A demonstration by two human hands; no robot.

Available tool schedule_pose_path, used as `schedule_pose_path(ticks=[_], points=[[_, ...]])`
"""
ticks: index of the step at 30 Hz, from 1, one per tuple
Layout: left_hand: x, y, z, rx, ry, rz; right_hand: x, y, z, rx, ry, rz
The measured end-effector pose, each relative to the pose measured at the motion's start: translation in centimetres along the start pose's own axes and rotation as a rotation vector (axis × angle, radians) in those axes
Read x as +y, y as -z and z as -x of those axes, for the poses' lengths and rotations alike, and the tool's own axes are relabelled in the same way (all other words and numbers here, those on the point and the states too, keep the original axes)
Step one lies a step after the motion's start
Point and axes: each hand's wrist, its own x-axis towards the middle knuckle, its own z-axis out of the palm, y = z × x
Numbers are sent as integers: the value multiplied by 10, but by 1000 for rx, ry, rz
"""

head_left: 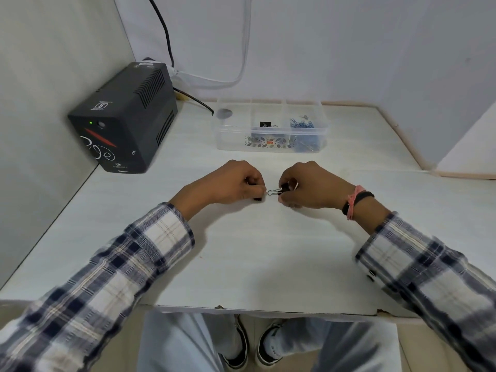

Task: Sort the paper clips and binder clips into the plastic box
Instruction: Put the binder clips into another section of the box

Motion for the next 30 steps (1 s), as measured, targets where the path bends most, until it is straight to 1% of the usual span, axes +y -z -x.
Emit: schedule_pose_path(ticks=[4, 8, 11, 14, 16, 19, 21, 23, 24, 27, 29, 30], points=[[-1, -1, 5, 8, -22, 17, -1, -8, -2, 38, -44, -26], [0, 2, 10, 16, -9, 142, 4, -10, -4, 78, -91, -110], [-1, 6, 10, 39, 21, 201, 6, 2, -7, 119, -130, -264], [1, 9, 8, 51, 28, 265, 11, 19, -17, 194, -188, -499], [4, 19, -1, 132, 18, 341, 11, 32, -28, 251, -230, -681], [10, 51, -38, 353, 48, 498, 4, 54, -50, 353, -297, -838], [15, 77, -67, 489, 96, 543, 0, 68, -70, 410, -339, -846], [23, 92, -90, 564, 161, 531, -2, 78, -89, 427, -365, -845], [26, 95, -100, 567, 191, 529, -3, 81, -97, 419, -362, -846], [32, 87, -117, 493, 274, 507, -5, 86, -112, 320, -342, -802], [33, 78, -115, 519, 291, 458, 1, 85, -114, 287, -353, -729], [30, 75, -112, 565, 274, 409, 6, 83, -111, 311, -353, -655]])
